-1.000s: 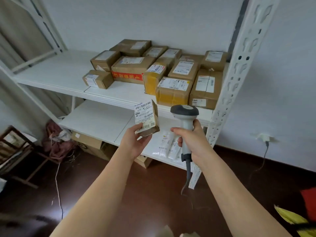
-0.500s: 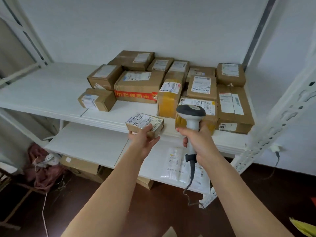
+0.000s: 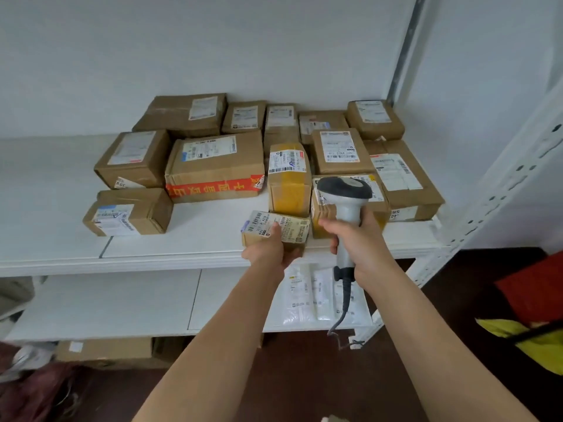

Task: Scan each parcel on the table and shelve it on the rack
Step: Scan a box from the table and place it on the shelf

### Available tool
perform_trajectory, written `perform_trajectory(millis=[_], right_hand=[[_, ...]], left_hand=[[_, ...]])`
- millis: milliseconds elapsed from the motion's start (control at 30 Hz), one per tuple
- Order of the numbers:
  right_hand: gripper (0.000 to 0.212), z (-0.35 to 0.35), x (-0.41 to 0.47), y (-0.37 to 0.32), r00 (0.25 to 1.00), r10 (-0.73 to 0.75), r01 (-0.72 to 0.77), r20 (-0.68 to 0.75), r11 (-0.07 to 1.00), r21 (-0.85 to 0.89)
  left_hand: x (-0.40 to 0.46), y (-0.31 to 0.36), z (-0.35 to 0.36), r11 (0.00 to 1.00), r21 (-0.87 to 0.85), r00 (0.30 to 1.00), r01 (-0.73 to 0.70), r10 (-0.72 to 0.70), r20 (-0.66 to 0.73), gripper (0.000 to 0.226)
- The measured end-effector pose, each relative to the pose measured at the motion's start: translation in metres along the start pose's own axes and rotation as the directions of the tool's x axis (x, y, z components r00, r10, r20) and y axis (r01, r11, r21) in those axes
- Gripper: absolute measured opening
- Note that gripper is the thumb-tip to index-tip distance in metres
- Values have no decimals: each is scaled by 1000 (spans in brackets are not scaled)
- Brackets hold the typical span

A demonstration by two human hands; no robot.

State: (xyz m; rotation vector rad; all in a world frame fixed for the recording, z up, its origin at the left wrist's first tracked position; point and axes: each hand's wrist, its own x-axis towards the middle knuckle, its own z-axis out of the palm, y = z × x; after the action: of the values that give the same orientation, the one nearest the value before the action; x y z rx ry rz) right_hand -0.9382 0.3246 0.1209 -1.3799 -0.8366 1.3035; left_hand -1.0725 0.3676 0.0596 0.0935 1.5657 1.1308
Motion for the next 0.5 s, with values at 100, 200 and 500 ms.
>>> perform_trajectory(millis=[100,200,500], right_hand=[[36,-1,1,1,1000,-8,9,-15,1000,3],[35,-5,-2,5,1000,-13,13,-24,1000,-7],[40,-46,-19,7,998,20,-20,-56,1000,1]], left_hand=[[-9,2,9,997,-77,1000,-18,18,-2,55],[-9,-9,13,998,-62,996,-18,23,90,38],[-26,-32,17,984,84,973,-160,143,184,39]])
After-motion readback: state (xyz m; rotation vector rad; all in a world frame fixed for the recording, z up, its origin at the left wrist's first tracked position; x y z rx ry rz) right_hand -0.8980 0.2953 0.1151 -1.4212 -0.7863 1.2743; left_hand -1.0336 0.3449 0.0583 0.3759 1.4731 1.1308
